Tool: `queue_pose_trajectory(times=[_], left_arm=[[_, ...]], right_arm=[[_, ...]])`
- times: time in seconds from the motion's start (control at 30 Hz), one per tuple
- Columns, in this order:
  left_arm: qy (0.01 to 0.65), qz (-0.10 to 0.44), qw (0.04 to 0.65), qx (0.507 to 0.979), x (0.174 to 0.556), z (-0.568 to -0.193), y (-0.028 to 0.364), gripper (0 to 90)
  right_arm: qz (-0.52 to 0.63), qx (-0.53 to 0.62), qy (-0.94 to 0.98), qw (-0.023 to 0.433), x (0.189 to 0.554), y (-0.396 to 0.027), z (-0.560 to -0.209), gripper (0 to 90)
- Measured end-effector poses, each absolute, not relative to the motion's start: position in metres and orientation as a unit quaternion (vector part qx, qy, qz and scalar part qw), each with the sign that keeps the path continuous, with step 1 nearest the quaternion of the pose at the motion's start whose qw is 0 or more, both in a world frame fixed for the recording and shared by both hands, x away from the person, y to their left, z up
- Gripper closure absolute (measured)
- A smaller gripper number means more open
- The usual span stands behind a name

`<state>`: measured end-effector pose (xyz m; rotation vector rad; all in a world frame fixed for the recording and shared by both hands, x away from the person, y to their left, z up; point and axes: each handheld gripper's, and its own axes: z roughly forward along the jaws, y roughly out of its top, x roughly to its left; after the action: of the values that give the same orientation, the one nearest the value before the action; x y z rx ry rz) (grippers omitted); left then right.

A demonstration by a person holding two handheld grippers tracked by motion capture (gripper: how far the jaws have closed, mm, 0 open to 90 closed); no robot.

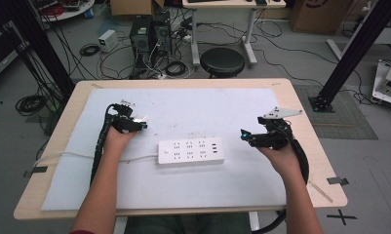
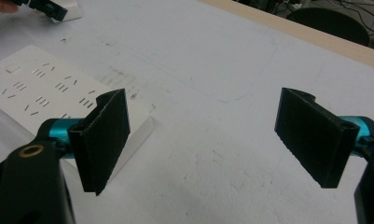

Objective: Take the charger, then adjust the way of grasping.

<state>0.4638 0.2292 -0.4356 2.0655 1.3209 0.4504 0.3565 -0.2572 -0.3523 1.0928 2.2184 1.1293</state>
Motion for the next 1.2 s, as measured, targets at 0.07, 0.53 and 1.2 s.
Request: queue_pose_trajectory(times=[0.07,0.53,1.2], left_arm=[[0.501,0.172,0.319,0.786,0.464,-0.436,0.229,42.2],[0.443,0.188,0.365,0.797,0.425,-0.390,0.234,42.5],[0.255,0.177,0.423,0.851,0.335,-0.341,0.209,42.4]], right_arm=[[0.406,0.392,0.798,0.209,0.356,-0.257,-0.353,18.1],[0.412,0.379,0.802,0.209,0.352,-0.255,-0.344,18.1],[0.443,0.337,0.818,0.147,0.332,-0.231,-0.331,18.1]])
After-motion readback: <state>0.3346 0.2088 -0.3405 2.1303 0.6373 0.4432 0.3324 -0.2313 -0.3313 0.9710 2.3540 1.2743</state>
